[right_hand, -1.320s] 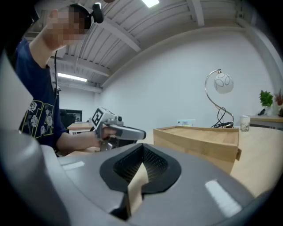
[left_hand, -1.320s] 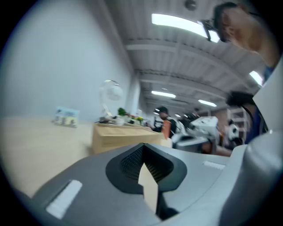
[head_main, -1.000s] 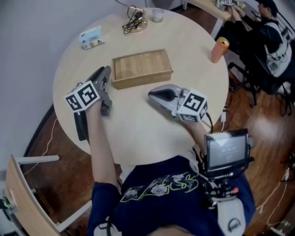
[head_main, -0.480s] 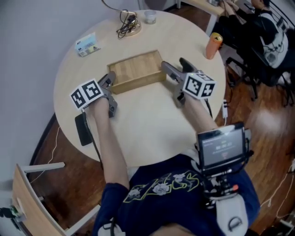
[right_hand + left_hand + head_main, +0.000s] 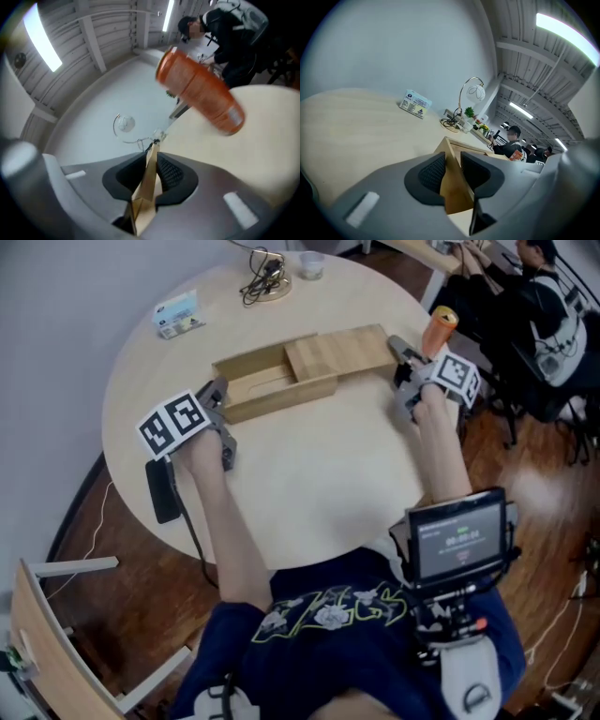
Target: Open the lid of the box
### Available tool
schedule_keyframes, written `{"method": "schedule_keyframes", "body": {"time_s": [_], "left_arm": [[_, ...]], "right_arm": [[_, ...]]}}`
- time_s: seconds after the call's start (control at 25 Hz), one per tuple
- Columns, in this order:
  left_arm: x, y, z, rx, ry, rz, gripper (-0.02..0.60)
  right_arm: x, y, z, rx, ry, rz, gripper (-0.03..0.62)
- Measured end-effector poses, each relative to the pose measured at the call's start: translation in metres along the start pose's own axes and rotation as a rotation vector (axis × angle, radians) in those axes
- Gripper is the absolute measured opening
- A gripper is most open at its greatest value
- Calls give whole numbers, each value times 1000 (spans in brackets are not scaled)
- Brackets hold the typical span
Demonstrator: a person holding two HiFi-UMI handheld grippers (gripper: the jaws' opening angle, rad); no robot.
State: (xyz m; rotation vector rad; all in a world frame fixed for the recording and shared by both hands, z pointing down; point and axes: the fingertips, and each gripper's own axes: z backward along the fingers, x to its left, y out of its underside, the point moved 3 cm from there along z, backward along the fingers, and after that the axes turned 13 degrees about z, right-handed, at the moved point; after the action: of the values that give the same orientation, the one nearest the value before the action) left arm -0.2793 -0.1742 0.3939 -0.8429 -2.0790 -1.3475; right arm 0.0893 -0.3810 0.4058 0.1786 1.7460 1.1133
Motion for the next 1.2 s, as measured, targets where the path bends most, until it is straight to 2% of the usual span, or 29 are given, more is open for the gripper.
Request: {"method": "schedule_keyframes", "body": {"time_s": [0.08,0.16,0.24,0.32,0.36,0.4,0.44,0.48,0.52,0.56,0.6,0.64,0.68,0.72,0.76,0.8,0.84,0.88,0.92,1.0,1.2], "left_arm": [[1,-2,0,-18,-7,-21,100],[2,-5,1,-49,-28,-55,83],[2,-7,3,-91,-22,-71,80],[-3,-13,13,-185,38,-68,80],[-7,-20,24,-259,84,-64,80],[-12,-26,39,-338,135,-73,79],[-19,-31,55,-404,190,-106,80],[-29,-30,71,-444,253,-170,80],[-42,-20,85,-450,332,-267,80],[-57,0,95,-421,432,-396,80],[-72,27,101,-361,542,-546,80],[-85,59,103,-273,641,-693,80],[-92,92,99,-158,704,-811,80],[-95,122,92,-20,725,-884,80],[-94,146,84,115,723,-915,78],[-94,162,76,218,717,-915,73],[-94,170,71,277,714,-894,41],[-93,172,66,303,711,-856,2],[-91,170,62,310,705,-806,2],[-89,162,58,291,695,-745,2],[-81,151,61,208,700,-744,2]], "right_arm": [[-26,-16,36,-101,111,-1,55],[-30,-17,51,-145,158,50,54],[-17,-11,48,-150,108,64,62],[-3,-7,45,-163,52,66,74],[2,-9,49,-184,50,107,137],[5,-14,58,-217,84,189,266],[10,-20,72,-257,160,299,348],[20,-24,88,-297,244,422,379],[38,-24,101,-333,288,548,380],[64,-18,108,-359,263,669,374],[95,-5,107,-366,163,769,356],[125,14,99,-347,6,833,315],[151,39,88,-295,-175,866,259],[171,68,75,-211,-348,885,205],[186,99,64,-96,-496,909,165],[196,130,55,42,-610,942,127],[203,158,47,176,-688,971,66],[209,178,40,277,-731,978,-4],[215,189,34,327,-747,966,-4],[224,192,23,326,-731,943,-5],[225,194,15,302,-724,937,-5]]}}
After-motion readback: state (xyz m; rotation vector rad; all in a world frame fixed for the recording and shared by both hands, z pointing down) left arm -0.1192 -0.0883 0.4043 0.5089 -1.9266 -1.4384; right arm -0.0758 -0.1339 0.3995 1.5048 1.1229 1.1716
